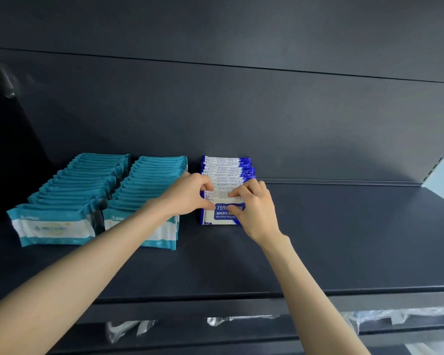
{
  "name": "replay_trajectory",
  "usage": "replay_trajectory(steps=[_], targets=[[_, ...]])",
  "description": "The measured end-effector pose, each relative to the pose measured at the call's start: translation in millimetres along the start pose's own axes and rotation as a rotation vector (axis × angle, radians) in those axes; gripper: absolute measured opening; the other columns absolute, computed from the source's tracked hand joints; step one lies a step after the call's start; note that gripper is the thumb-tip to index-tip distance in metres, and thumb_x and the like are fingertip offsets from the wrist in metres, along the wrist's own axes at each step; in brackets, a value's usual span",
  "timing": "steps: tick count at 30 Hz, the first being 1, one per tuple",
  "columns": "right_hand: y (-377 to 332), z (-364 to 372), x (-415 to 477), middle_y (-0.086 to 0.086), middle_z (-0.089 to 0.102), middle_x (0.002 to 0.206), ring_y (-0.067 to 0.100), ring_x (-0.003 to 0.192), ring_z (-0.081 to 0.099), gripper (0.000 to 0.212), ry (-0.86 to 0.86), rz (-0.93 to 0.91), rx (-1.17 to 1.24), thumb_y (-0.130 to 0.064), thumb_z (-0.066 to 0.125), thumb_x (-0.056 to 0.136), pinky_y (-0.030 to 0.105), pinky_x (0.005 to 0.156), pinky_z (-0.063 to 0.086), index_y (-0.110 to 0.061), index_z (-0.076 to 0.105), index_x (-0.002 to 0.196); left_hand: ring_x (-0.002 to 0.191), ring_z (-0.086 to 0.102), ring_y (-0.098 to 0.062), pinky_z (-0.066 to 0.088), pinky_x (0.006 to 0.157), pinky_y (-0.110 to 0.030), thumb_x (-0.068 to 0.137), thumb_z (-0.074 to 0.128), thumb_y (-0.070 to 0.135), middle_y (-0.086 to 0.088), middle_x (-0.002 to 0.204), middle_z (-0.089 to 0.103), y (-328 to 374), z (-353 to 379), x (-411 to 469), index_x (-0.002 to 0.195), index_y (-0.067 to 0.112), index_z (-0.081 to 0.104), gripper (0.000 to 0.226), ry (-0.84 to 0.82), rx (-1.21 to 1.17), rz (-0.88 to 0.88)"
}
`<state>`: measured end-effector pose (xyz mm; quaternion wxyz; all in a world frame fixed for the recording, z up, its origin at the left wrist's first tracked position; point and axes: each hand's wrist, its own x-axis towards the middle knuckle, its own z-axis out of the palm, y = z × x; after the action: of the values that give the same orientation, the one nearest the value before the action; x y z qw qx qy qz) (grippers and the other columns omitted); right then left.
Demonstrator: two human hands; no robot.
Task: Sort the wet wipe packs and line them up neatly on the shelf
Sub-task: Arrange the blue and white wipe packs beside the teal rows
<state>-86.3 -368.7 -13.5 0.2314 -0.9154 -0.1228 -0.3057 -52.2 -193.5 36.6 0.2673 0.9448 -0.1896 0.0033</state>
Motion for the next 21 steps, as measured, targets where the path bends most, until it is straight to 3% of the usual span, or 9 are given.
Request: replay_trajectory(steps=[2,5,7,9,11,14,21], targets=[[2.3,3.4,-2.9,0.007,0.057,0.096,0.027,0.089,0.048,0.038,0.053,0.009,-0.083,-0.019,0.086,0.063,0.04,0.078,0.042,-0.01,0.067,0.095,0.094,0.049,-0.013,0.045,0.084,-0.029,0.074,0.08,0.026,-0.003,0.111,0.06,0.4,1.6,-1.2,0.112,0.017,0.063,0.043,0.024,0.043,0.008],[9.9,1.5,-10.1,0.011,0.053,0.124,0.029,0.112,0.043,0.059,0.029,0.067,-0.104,-0.031,0.081,0.071,0.045,0.096,0.033,-0.012,0.059,0.121,0.094,0.049,-0.012,0.044,0.081,-0.029,0.079,0.075,0.03,0.001,0.116,0.056,3.0,3.5,-5.3,0.117,0.017,0.061,0.043,0.09,0.194,0.075],[15.6,-1.0,-14.9,0.009,0.039,0.145,0.03,0.129,0.033,0.075,-0.069,0.078,-0.11,-0.036,0.078,0.075,0.044,0.106,0.022,-0.016,0.046,0.139,0.105,0.047,-0.014,0.042,0.082,-0.031,0.081,0.071,0.035,0.004,0.121,0.048,4.9,4.1,-8.8,0.125,0.018,0.054,0.05,0.124,0.322,0.142],[19.6,-2.6,-18.0,0.006,0.024,0.155,0.029,0.139,0.02,0.084,-0.145,0.083,-0.138,-0.04,0.075,0.077,0.042,0.111,0.013,-0.02,0.032,0.147,0.123,0.039,-0.017,0.037,0.097,-0.034,0.081,0.068,0.041,0.002,0.136,0.04,6.9,5.4,-10.4,0.136,0.017,0.044,0.064,0.1,0.479,0.211],[22.4,-2.1,-19.5,0.003,0.016,0.158,0.028,0.143,0.013,0.088,-0.172,0.085,-0.166,-0.042,0.073,0.078,0.041,0.113,0.01,-0.023,0.026,0.149,0.14,0.022,-0.019,0.022,0.111,-0.035,0.084,0.063,0.047,-0.002,0.154,0.023,8.8,8.4,-10.1,0.147,0.014,0.027,0.08,0.017,0.622,0.233],[24.8,-0.8,-18.5,0.003,0.018,0.158,0.03,0.143,0.015,0.087,-0.171,0.086,-0.189,-0.043,0.073,0.078,0.043,0.113,0.01,-0.022,0.028,0.149,0.147,0.003,-0.019,0.008,0.117,-0.036,0.09,0.055,0.048,-0.008,0.16,0.003,8.8,13.6,-5.3,0.151,0.008,0.008,0.087,-0.062,0.755,0.211],[27.7,4.7,-13.0,0.005,0.024,0.156,0.033,0.14,0.024,0.081,-0.164,0.117,-0.242,-0.047,0.071,0.078,0.048,0.112,0.014,-0.022,0.034,0.146,0.147,0.005,-0.022,0.009,0.118,-0.041,0.095,0.044,0.048,-0.014,0.159,0.006,8.6,21.2,5.0,0.149,0.001,0.002,0.083,-0.082,0.91,0.182]])
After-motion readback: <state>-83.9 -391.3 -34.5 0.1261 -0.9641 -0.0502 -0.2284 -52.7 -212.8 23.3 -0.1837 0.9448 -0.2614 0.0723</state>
